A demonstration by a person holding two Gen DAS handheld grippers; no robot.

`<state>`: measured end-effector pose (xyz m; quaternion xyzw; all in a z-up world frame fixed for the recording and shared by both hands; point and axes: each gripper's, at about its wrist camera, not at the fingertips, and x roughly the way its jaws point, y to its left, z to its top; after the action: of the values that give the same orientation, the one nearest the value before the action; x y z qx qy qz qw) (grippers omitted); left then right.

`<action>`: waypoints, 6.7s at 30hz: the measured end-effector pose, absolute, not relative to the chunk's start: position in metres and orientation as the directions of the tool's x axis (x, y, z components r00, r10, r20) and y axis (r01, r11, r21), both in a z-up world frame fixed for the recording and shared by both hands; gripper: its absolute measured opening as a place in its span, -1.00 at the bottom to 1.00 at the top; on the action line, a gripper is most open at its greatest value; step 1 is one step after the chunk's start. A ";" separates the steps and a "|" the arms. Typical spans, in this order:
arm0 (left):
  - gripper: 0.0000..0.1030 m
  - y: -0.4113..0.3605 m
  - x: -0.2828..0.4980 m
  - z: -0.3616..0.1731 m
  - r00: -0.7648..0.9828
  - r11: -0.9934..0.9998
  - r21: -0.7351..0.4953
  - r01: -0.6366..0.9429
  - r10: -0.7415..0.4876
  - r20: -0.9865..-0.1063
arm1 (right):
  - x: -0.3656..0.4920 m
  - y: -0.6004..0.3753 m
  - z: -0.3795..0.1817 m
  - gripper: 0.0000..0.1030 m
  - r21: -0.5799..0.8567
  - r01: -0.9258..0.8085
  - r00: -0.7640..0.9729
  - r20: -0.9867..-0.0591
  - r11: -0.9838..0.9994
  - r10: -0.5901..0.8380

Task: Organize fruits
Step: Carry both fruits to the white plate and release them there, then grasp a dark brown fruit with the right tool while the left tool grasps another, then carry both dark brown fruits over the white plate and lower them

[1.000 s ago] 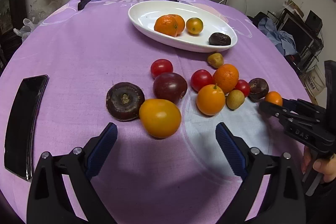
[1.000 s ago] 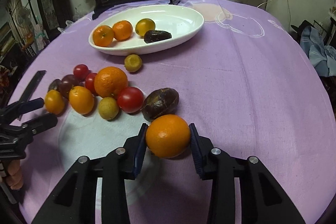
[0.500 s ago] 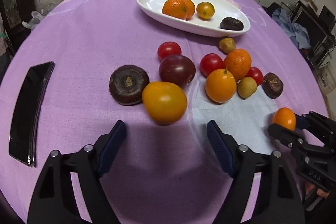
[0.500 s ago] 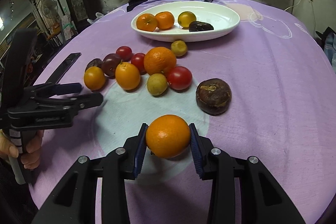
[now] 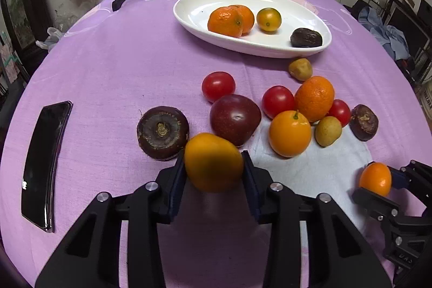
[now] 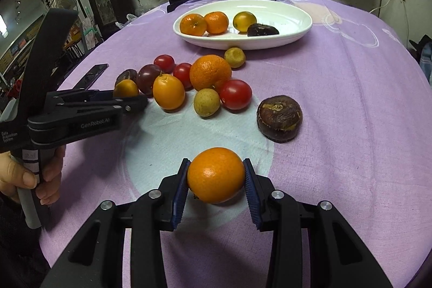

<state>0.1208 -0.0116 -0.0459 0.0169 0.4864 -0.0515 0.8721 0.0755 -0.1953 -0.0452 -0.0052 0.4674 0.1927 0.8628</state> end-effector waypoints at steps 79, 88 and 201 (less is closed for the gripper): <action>0.82 -0.001 0.136 0.017 0.627 0.984 -0.115 0.133 -0.174 -0.759 | 0.149 -0.242 -0.004 0.25 0.113 -0.221 0.606 -0.762 0.969 0.227; 0.82 0.022 0.097 -0.015 0.584 0.983 -0.158 0.096 -0.184 -0.791 | 0.107 -0.221 -0.025 0.25 0.051 -0.241 0.576 -0.796 0.969 0.185; 0.47 -0.045 0.256 0.029 0.612 0.985 -0.088 0.149 -0.162 -0.774 | 0.241 -0.202 0.006 0.18 0.057 -0.232 0.635 -0.747 0.971 0.195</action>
<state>0.2565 -0.0453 0.0288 -0.0075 0.4318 -0.0868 0.8978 0.2410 -0.2016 0.0065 -0.0223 0.4103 0.1180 0.9040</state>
